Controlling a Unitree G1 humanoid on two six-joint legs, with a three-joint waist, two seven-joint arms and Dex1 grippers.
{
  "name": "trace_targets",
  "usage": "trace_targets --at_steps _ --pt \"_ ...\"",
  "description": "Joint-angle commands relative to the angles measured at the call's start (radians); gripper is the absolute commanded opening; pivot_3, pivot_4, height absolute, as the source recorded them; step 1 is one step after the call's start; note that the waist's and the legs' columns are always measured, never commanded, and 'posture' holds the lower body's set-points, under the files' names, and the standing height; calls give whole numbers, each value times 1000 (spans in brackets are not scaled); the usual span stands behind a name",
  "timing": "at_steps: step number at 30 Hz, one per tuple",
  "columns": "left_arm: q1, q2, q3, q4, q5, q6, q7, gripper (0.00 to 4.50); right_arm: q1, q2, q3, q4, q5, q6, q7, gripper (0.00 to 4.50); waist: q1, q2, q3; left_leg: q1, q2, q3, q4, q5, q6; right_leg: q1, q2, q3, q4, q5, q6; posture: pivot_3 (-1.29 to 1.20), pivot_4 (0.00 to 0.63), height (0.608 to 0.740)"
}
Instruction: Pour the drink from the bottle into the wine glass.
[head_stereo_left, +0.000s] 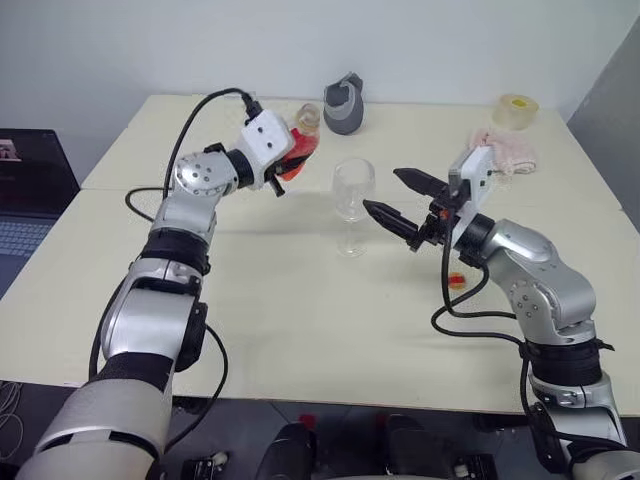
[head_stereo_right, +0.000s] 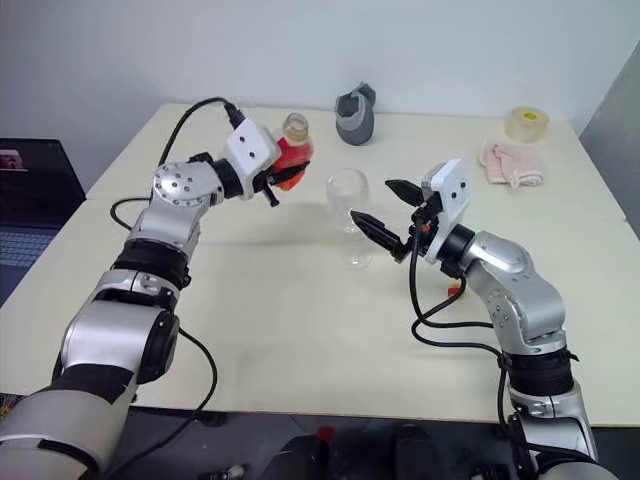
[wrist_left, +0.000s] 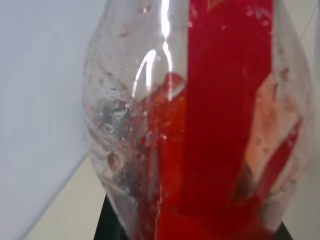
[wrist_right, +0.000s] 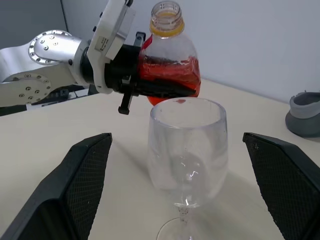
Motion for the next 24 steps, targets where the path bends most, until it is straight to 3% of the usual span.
trace_targets --at_steps 1,10,24 --pt "-58 14 -6 43 28 -75 5 917 -29 9 -3 -16 -20 -38 -11 4500 -4 0 0 0 0 0 0 0 0 0 0 0 0 0 0 0 150 740" --pt "-132 54 -32 141 116 -159 31 917 -62 45 13 12 -70 -69 -39 4500 -18 0 0 0 -1 0 0 0 0 -2 1 0 4 0 0 0 150 740" --pt "-234 110 -156 216 329 -298 197 917 -70 68 16 28 -90 -81 -37 4500 -18 0 0 -1 -2 1 0 0 0 -3 0 1 5 0 0 0 150 740"
